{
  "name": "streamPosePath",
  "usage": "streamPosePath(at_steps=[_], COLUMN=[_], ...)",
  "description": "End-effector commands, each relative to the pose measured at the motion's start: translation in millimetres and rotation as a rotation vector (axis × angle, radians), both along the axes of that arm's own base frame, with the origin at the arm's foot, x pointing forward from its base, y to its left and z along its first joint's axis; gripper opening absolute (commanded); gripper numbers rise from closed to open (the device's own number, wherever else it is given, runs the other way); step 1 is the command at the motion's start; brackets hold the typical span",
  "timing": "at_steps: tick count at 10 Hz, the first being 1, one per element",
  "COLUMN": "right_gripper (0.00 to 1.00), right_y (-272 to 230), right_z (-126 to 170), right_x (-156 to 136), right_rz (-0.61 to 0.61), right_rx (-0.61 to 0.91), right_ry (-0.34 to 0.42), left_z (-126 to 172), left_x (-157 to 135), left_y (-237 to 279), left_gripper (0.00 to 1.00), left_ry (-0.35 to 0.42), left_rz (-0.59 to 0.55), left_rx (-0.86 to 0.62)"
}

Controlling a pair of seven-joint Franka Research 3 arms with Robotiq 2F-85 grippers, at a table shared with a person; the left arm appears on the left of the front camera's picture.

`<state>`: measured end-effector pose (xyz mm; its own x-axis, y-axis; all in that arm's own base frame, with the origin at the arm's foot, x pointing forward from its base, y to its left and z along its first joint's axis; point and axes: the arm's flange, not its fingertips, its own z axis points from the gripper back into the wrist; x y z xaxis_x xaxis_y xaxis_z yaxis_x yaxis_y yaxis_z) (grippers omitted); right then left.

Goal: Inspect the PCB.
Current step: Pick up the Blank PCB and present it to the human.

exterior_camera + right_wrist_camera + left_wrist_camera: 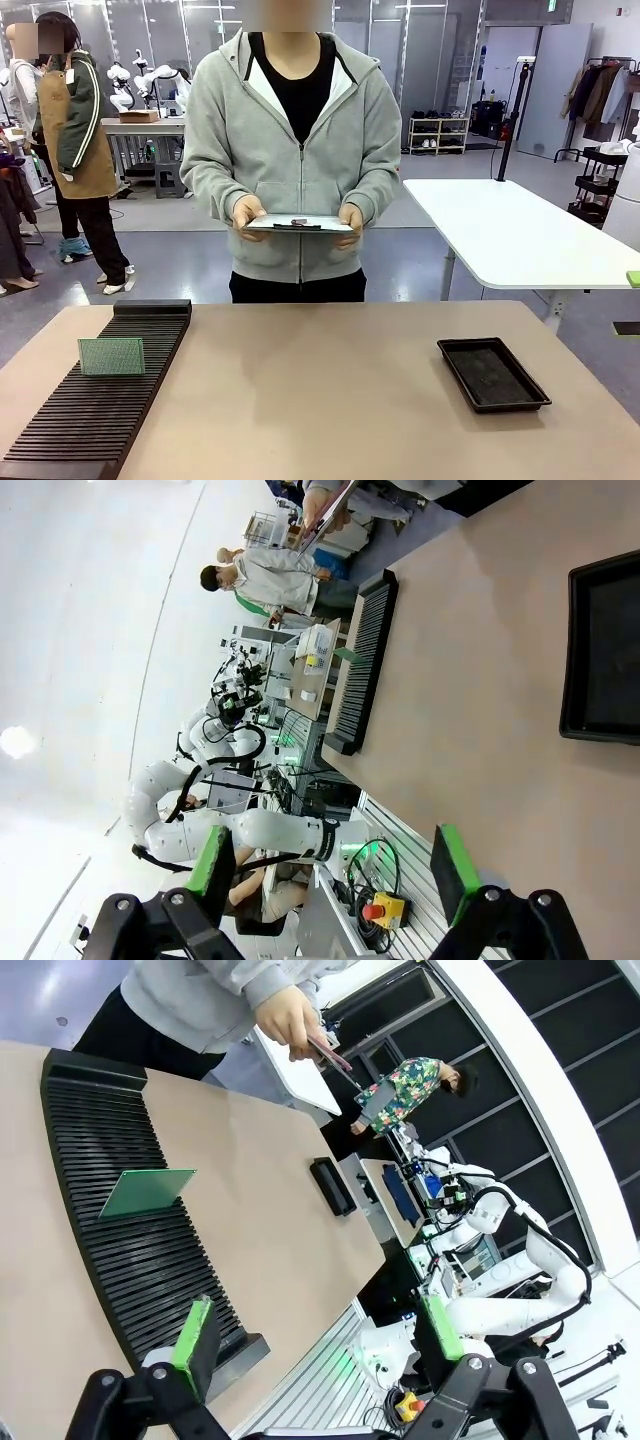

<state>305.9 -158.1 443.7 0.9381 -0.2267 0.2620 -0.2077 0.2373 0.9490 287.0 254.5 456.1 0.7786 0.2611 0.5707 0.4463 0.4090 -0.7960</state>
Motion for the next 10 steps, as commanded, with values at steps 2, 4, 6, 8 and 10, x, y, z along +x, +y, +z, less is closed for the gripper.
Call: streamPosePath(at_steps=[2,4,6,8,10], right_gripper=[1.00,1.00,1.00,1.00,1.00], right_y=[-3.5,-5.9,-12.6,-26.9,-41.5], right_z=[-3.8,-5.2,-7.9,-12.1,-17.9], right_x=[-10.0,-11.6,-13.5,-19.2,-26.5], right_rz=[-0.035,-0.037,-0.061,-0.103,-0.148], right_rx=[0.002,0.003,-0.001,0.012,0.027], right_ry=[-0.023,-0.024,-0.010,0.001,0.016], left_z=[5.2,6.4,8.2,9.1,10.0], left_x=[-1.3,-2.5,-4.3,-7.8,-9.8], left_y=[-0.7,-1.9,-2.2,-0.1,1.2], left_gripper=[1.00,1.00,1.00,1.00,1.00], left_ry=[-0.006,-0.002,0.000,-0.005,0.000], left_rz=[0.017,0.028,0.045,0.056,0.066], left_rx=[0.022,0.031,0.040,0.038,0.043])
